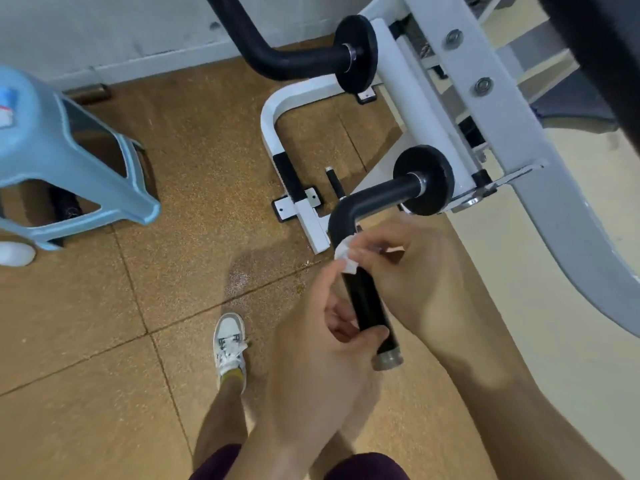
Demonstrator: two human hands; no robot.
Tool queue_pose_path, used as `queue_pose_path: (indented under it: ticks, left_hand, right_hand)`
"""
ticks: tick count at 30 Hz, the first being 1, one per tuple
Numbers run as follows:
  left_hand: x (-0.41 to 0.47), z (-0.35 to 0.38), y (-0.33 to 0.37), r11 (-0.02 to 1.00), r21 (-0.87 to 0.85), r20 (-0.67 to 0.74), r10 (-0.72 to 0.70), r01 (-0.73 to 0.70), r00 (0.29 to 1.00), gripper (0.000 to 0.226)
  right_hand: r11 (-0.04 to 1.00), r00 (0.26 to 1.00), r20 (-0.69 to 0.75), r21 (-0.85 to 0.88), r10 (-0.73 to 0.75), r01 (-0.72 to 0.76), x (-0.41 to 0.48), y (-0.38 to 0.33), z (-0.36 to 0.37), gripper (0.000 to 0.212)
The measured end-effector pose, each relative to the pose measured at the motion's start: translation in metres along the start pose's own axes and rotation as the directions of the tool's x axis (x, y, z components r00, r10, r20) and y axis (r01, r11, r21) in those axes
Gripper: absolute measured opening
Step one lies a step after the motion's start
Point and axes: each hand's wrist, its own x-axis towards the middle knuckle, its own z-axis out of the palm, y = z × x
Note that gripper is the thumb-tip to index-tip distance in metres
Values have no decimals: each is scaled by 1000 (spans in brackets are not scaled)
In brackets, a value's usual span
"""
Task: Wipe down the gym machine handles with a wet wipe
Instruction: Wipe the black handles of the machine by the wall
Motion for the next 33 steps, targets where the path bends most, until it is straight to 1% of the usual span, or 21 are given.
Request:
queue_pose_path:
  ticks: [1, 4, 6, 9, 12, 14, 16, 18, 19, 23, 25, 28, 31, 33]
  left_hand:
    - [1, 0, 0, 999, 22, -25, 32, -31, 999, 62]
    - [6, -1, -2, 994, 48, -109, 103, -98, 989, 32]
    - [11, -1, -3, 992, 25, -148, 127, -125, 981, 30]
    - [20, 2, -2, 981, 57, -200, 194, -186, 960, 27]
    - [26, 4, -4, 977, 60, -243, 215, -206, 946, 17]
    - [30, 5, -5, 979, 15, -274, 200, -203, 941, 19]
    - [34, 8, -6, 979, 1, -271, 197, -204, 942, 26]
    - [38, 9, -6, 973, 33, -271, 229, -229, 935, 30]
    - [41, 9, -6, 969, 58, -271, 247, -241, 930, 31]
    - [50, 4, 0, 965, 124, -264, 255, -230, 930, 28]
    - [53, 1, 4, 957, 185, -248, 266, -224, 932, 25]
    - [61, -3, 11, 945, 250, -210, 267, -213, 941, 26]
    - [71, -10, 18, 938, 269, -160, 270, -221, 949, 28]
    - [77, -16, 21, 920, 298, -91, 291, -253, 952, 29]
  right_hand:
    - [1000, 1000, 8, 10, -16, 16, 0, 1, -1, 12]
    - [998, 996, 59, 28, -63, 61, -11, 5, -6, 10]
    - [998, 998, 36, 31, -47, 46, 1, 6, 0, 11]
    - [996, 999, -46, 94, -6, 11, 20, 5, 9, 13]
    - [996, 999, 9, 84, -34, 33, 6, 7, 3, 13]
    - [997, 999, 23, 61, -42, 40, 9, 7, 5, 11]
    - [994, 999, -39, 110, -5, 9, 25, 9, 13, 10]
    - [984, 994, -102, 178, 47, -28, 36, 10, 19, 9]
    - [979, 993, -102, 198, 59, -38, 34, 11, 19, 9]
    - [981, 996, -70, 190, 60, -46, 26, 14, 18, 9]
    - [985, 988, -128, 163, 84, -62, 37, 15, 23, 8]
    - [979, 948, -277, 167, 157, -114, 45, 13, 30, 9]
    - [953, 905, -344, 255, 249, -165, 44, 11, 36, 10]
    - [904, 854, -374, 363, 362, -225, 48, 12, 37, 13]
